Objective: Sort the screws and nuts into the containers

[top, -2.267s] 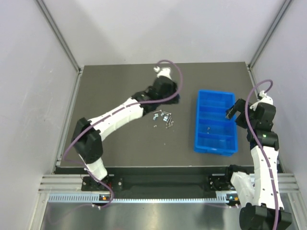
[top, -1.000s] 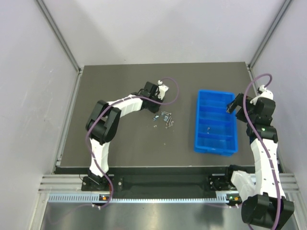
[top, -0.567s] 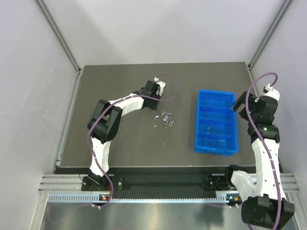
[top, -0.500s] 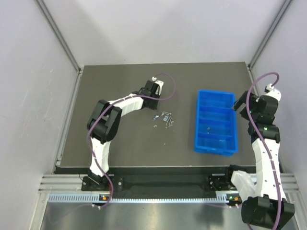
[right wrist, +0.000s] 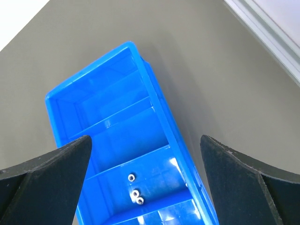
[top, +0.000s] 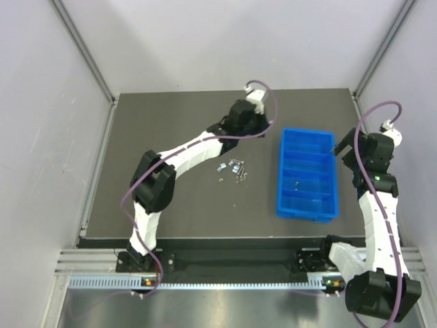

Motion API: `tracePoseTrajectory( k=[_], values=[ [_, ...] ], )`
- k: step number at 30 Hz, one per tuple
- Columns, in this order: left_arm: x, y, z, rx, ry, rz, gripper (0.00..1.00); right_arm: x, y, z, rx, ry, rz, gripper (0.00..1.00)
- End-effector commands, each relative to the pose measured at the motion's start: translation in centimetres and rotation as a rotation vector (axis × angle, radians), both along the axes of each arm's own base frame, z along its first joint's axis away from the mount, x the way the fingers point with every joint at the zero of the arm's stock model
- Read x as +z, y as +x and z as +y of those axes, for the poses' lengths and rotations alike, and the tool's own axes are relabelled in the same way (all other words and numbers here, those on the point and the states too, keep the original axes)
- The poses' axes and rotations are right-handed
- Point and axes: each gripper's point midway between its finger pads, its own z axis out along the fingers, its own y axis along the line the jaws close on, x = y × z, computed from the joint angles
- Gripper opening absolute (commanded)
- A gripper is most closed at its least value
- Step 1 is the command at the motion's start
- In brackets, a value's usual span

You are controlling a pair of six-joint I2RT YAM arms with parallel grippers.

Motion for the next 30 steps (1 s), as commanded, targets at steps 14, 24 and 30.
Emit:
tracePoseTrajectory(
  k=[14, 24, 30],
  values=[
    [0.5, 0.9, -14.8, -0.231, -0.204, -0.225, 0.03, 6.8, 0.6, -3.2, -0.132, -0.107, -0.125, 1.0],
    [5.3, 0.2, -13.6, -0.212, -0.233, -0.243, 0.52, 7.1, 0.5, -2.8, -0.1, -0.115, -0.148, 1.0],
    [7.3, -1.8, -6.8, -0.036, -0.176, -0.15, 0.58, 7.3, 0.2, -2.6, -0.085, -0.122, -0.158, 1.0]
  ],
)
